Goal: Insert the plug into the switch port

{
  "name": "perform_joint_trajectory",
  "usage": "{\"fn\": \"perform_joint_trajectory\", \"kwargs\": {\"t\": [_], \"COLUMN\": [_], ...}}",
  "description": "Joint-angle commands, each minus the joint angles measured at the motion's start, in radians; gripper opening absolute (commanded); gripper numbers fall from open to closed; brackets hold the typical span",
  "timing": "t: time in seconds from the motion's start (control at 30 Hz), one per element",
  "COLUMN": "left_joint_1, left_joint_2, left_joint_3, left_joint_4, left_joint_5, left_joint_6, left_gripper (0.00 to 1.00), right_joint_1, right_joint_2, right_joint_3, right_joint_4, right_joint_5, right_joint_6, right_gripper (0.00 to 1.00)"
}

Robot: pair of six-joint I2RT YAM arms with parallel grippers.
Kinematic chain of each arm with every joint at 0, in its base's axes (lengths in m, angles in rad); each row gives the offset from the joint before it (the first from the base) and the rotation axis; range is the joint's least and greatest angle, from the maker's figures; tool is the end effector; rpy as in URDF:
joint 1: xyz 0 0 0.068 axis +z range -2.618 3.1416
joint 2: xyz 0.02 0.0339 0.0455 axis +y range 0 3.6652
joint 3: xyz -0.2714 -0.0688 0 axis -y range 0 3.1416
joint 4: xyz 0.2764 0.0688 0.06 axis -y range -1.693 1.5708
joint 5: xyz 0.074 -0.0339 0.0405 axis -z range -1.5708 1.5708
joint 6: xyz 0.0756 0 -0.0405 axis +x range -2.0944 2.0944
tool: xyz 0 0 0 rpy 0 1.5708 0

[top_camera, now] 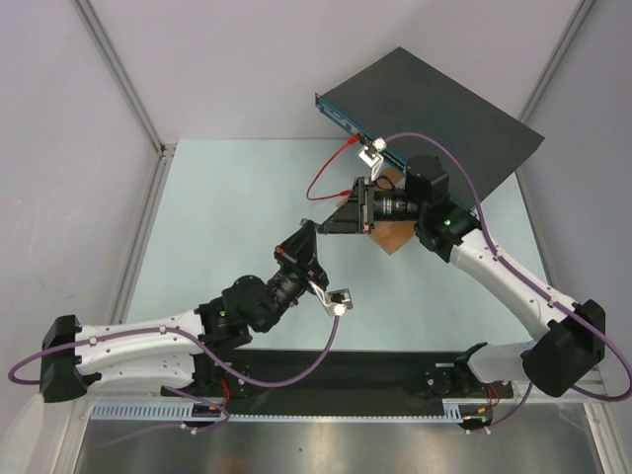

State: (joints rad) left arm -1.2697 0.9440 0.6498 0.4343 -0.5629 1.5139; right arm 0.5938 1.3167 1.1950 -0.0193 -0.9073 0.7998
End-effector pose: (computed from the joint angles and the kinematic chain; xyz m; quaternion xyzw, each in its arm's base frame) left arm 0.1214 -0.2548 0.3298 0.5827 0.3185 0.2691 0.6976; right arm 0.2591 0.2468 0.3852 -0.2160 0.7047 0.6320 0.2395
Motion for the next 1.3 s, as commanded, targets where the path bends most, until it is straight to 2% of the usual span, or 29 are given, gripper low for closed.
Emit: {"fn": "perform_joint_trajectory", "kwargs": {"t": [0.0, 0.03, 0.07, 0.1, 0.13, 0.17, 0.23, 0.27, 0.33, 0.37, 0.4, 0.47, 0.5, 0.6, 0.7, 0.83, 0.93, 1.03, 1.27], "left_joint_1": [-0.008, -0.008, -0.008, -0.008, -0.005, 0.006, 0.026, 0.050, 0.084, 0.104, 0.149, 0.216, 0.284, 0.366, 0.404, 0.455, 0.464, 0.464, 0.464], "left_joint_2": [-0.001, -0.001, -0.001, -0.004, -0.004, -0.010, -0.019, -0.030, -0.068, -0.083, -0.096, -0.139, -0.149, -0.159, -0.155, -0.192, -0.227, -0.257, -0.255], "left_joint_3": [0.017, 0.019, 0.024, 0.030, 0.040, 0.071, 0.109, 0.160, 0.209, 0.253, 0.273, 0.300, 0.316, 0.324, 0.330, 0.304, 0.265, 0.228, 0.223], "left_joint_4": [0.023, 0.018, 0.018, 0.015, -0.018, -0.046, -0.183, -0.265, -0.412, -0.574, -0.639, -0.742, -0.832, -0.938, -0.993, -0.932, -0.861, -0.813, -0.755], "left_joint_5": [0.009, 0.011, 0.011, 0.008, 0.000, -0.003, 0.000, 0.014, 0.076, 0.177, 0.232, 0.373, 0.521, 0.725, 0.854, 0.966, 1.006, 1.018, 1.126], "left_joint_6": [0.011, 0.011, 0.003, -0.009, -0.029, -0.091, -0.174, -0.281, -0.398, -0.516, -0.573, -0.712, -0.742, -0.830, -0.874, -0.926, -0.908, -0.877, -0.839], "left_gripper": [0.04, 0.05, 0.09, 0.15, 0.25, 0.42, 0.58, 0.60, 0.62, 0.66, 0.69, 0.75, 0.76, 0.78, 0.77, 0.76, 0.76, 0.73, 0.63], "right_joint_1": [0.006, 0.008, 0.008, 0.008, -0.002, -0.011, -0.055, -0.071, -0.104, -0.123, -0.126, -0.129, -0.127, -0.121, -0.073, -0.016, 0.000, 0.006, 0.020], "right_joint_2": [-0.001, -0.001, 0.001, 0.000, -0.001, 0.001, 0.003, 0.004, 0.004, 0.001, -0.002, -0.004, -0.005, -0.005, -0.014, -0.024, -0.028, -0.019, 0.024], "right_joint_3": [0.029, 0.029, 0.032, 0.040, 0.049, 0.058, 0.066, 0.067, 0.077, 0.089, 0.107, 0.121, 0.123, 0.126, 0.152, 0.152, 0.104, 0.042, 0.040], "right_joint_4": [0.045, 0.044, 0.045, 0.044, 0.041, 0.033, 0.039, 0.032, 0.022, -0.046, -0.080, -0.164, -0.185, -0.246, -0.368, -0.513, -0.484, -0.352, -0.257], "right_joint_5": [-0.018, -0.021, -0.024, -0.025, -0.027, -0.031, -0.045, -0.060, -0.079, -0.090, -0.093, -0.110, -0.120, -0.189, -0.248, -0.249, -0.274, -0.330, -0.360], "right_joint_6": [-0.005, -0.010, -0.014, -0.036, -0.046, -0.059, -0.066, -0.071, -0.117, -0.152, -0.247, -0.319, -0.344, -0.427, -0.580, -0.714, -0.665, -0.497, -0.409], "right_gripper": [0.16, 0.11, 0.03, 0.00, 0.00, 0.00, 0.00, 0.00, 0.00, 0.00, 0.00, 0.00, 0.00, 0.00, 0.00, 0.00, 0.00, 0.00, 0.00]}}
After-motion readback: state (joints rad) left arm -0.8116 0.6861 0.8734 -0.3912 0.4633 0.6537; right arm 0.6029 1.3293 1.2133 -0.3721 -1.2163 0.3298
